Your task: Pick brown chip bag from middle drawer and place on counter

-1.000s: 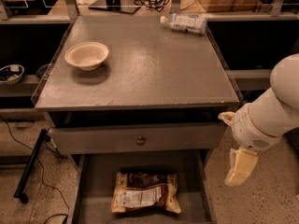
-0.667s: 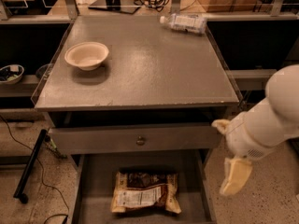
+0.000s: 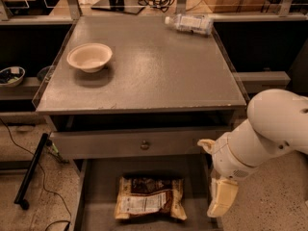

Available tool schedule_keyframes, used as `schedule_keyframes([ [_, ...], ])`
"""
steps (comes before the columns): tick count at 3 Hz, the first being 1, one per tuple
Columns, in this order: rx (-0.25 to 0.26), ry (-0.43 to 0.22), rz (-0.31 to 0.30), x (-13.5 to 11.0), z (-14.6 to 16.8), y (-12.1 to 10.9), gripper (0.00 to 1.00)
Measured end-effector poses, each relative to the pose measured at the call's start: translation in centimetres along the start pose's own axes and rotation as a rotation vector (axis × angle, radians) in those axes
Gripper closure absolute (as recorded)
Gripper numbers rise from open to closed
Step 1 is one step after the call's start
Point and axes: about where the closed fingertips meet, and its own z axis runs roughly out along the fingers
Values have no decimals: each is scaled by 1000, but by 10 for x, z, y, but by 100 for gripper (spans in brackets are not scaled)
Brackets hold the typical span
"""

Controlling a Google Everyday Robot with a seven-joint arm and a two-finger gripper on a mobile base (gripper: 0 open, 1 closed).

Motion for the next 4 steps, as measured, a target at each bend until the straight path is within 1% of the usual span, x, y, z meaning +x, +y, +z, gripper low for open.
schedule_keyframes([
  [1,-1,0,0,0,0,0,0],
  [2,-12,-9,5,8,21,-1,0],
  [3,-31,-39,53,36,79,-14,0],
  [4,-31,-39,53,36,79,-14,0],
])
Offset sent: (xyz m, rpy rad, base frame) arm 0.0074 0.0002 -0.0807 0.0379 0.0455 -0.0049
